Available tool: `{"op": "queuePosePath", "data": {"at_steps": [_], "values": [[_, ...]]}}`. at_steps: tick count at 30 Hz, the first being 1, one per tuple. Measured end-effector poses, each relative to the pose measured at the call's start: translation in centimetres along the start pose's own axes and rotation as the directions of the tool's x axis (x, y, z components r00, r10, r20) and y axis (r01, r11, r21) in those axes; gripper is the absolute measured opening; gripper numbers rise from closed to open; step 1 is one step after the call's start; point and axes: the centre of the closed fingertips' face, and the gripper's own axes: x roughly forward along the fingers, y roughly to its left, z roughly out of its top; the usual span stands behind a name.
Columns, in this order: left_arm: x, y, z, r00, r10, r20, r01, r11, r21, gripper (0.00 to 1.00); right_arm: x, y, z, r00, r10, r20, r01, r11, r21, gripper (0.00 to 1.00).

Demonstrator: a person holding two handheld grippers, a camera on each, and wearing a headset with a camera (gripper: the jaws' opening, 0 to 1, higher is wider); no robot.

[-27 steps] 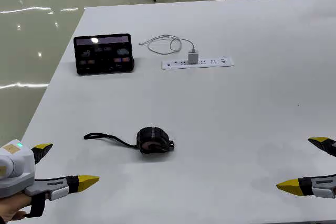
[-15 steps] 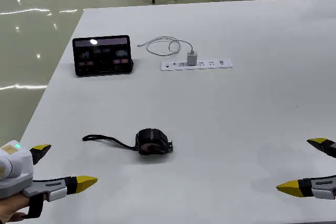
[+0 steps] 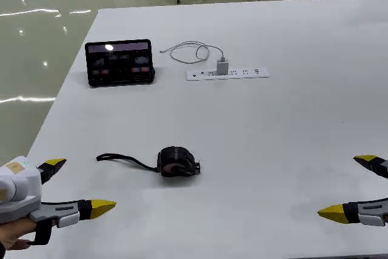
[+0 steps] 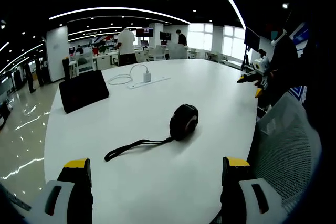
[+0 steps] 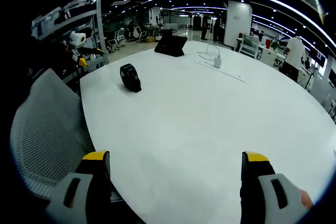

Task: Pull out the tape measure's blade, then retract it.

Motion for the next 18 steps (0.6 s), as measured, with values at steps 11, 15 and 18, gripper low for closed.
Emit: {"op": "queuePosePath", "data": {"at_steps": [11, 15, 18], "values": [[2.5, -0.3, 1.4, 0.9930, -0.073, -0.092, 0.087, 0.985, 0.151, 1.00, 2.0, 0.2, 2.0, 0.9990, 0.044, -0.001, -0.044, 0.998, -0.049, 1.00], [3.9, -0.4, 1.9, 0.9870, -0.082, -0.138, 0.111, 0.970, 0.216, 1.00, 3.1, 0.5, 3.1, 0.9980, 0.064, -0.004, -0.064, 0.995, -0.079, 1.00], [4.9, -0.9, 2.3, 0.9794, -0.127, -0.157, 0.161, 0.962, 0.223, 0.97, 4.0, 0.8, 4.0, 0.9969, 0.078, 0.001, -0.078, 0.992, -0.098, 1.00]]}}
